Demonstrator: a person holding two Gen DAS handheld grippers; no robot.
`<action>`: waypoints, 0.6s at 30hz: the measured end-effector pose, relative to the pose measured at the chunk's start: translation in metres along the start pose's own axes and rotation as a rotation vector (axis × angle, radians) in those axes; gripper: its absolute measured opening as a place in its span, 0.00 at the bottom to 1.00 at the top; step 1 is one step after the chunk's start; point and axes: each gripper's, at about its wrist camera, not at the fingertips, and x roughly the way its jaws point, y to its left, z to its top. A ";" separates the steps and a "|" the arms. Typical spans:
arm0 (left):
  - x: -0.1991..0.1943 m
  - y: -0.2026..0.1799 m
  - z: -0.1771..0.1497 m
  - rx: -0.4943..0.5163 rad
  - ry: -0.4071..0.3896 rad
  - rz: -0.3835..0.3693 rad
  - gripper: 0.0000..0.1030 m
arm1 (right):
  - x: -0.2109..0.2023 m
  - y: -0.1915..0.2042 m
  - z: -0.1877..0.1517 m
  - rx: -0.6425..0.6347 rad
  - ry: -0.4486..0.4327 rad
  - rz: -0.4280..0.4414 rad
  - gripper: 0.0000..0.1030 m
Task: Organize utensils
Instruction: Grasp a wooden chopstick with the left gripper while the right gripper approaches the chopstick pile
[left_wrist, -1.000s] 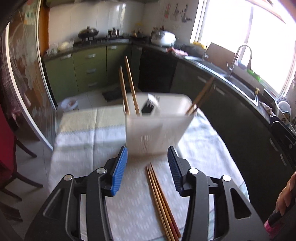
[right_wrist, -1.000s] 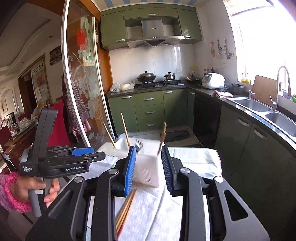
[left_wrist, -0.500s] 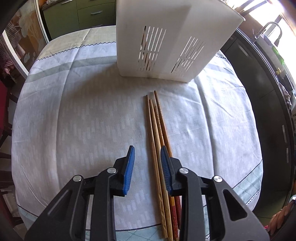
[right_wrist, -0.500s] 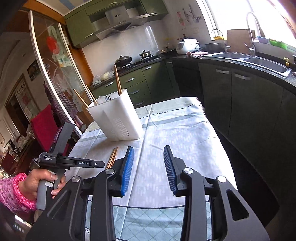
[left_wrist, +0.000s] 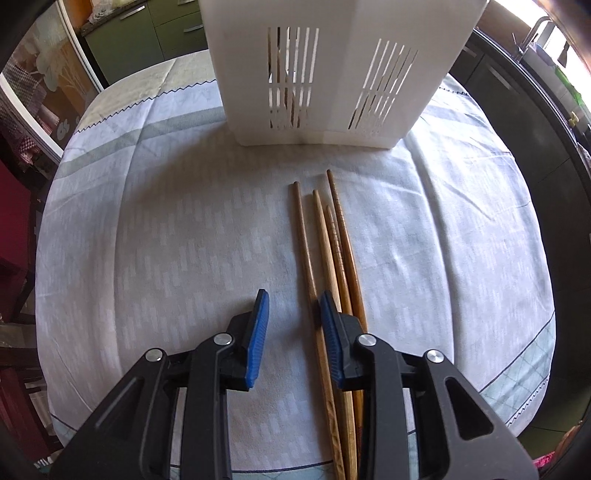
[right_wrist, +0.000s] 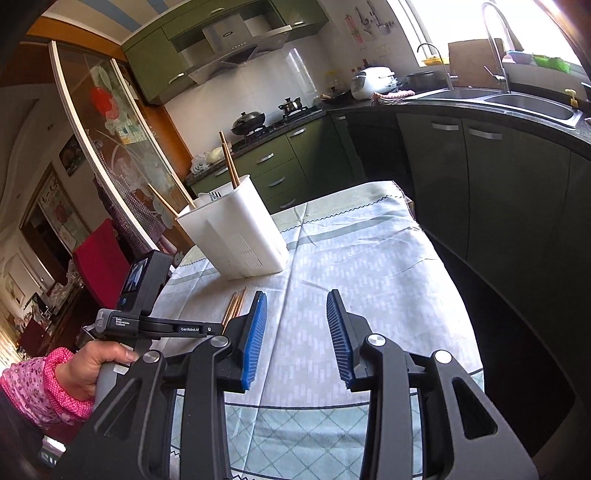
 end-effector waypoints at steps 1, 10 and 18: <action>0.002 -0.005 0.002 0.009 -0.002 0.008 0.23 | 0.001 0.000 -0.001 -0.001 0.004 0.001 0.33; 0.001 0.026 -0.009 -0.012 0.001 -0.011 0.06 | 0.034 0.017 -0.009 -0.022 0.093 0.026 0.37; -0.007 0.057 -0.019 -0.051 -0.028 -0.054 0.06 | 0.107 0.079 -0.005 -0.185 0.251 0.010 0.39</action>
